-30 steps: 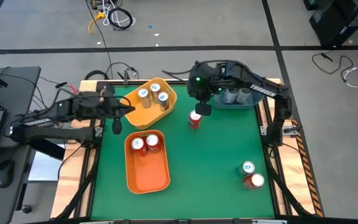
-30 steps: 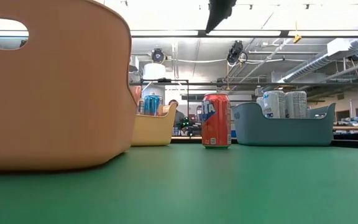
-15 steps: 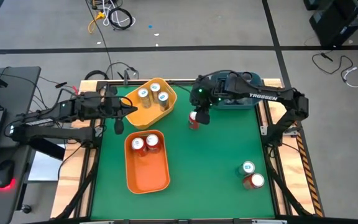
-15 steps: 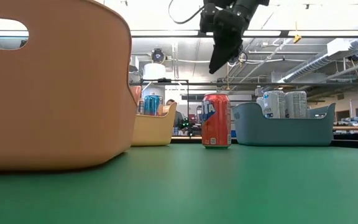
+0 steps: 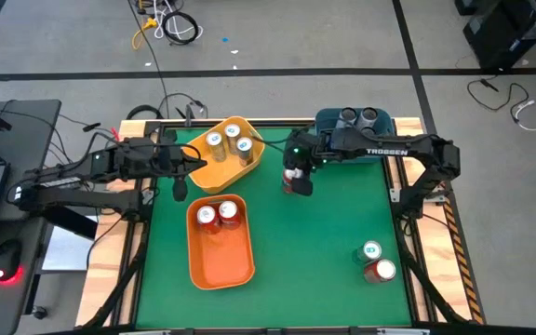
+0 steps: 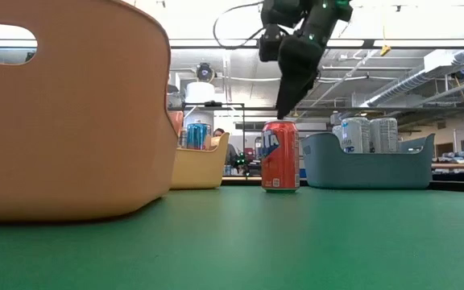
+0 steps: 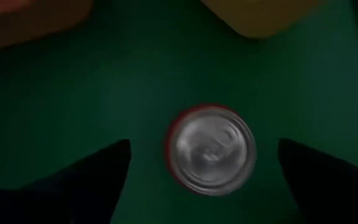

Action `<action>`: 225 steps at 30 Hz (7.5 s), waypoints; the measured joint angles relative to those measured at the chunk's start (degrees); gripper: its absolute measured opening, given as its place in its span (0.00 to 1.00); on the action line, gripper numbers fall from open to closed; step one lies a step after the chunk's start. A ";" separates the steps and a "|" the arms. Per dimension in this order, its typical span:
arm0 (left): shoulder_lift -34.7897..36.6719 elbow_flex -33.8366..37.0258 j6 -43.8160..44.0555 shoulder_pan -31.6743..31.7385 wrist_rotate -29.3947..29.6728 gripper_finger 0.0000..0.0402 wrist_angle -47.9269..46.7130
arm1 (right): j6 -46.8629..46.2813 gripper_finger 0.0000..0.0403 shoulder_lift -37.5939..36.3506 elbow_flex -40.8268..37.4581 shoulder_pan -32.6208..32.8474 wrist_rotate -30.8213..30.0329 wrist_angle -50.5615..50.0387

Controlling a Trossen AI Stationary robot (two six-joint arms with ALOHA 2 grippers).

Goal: Sort soda cans
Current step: Put the orange soda can into the orange bin, then put the blue soda can into the yellow bin

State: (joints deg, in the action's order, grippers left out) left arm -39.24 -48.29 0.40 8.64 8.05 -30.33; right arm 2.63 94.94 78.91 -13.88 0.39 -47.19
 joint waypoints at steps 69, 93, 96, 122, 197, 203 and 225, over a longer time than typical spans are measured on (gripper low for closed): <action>-11.10 22.90 45.42 -41.05 -15.39 0.00 13.41 | -0.98 0.70 3.21 14.69 14.53 2.22 -0.36; -27.73 23.21 23.13 -27.09 -11.71 0.00 34.58 | -7.17 0.70 3.21 14.69 18.66 2.84 3.18; -28.36 23.21 18.66 -24.01 -13.75 0.00 35.50 | -7.13 0.70 3.62 14.69 18.70 2.84 3.06; -39.17 23.19 5.86 -13.20 -23.00 0.00 52.10 | -2.89 0.70 24.18 27.02 18.64 1.79 -0.32; -13.83 19.96 8.97 -12.39 -25.39 0.00 29.82 | -69.15 0.85 -15.82 -4.29 49.75 9.96 -42.75; -7.34 20.00 9.46 -12.39 -23.65 0.00 27.56 | -69.63 0.87 -15.87 -4.50 50.31 9.92 -39.36; -4.94 20.00 9.35 -12.39 -21.57 0.00 24.14 | -63.98 0.87 -15.82 -16.28 50.24 6.96 -26.70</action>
State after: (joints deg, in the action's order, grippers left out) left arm -44.18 -28.29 9.75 -3.75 -13.52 -6.19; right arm -61.34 79.11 62.63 36.36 7.35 -73.89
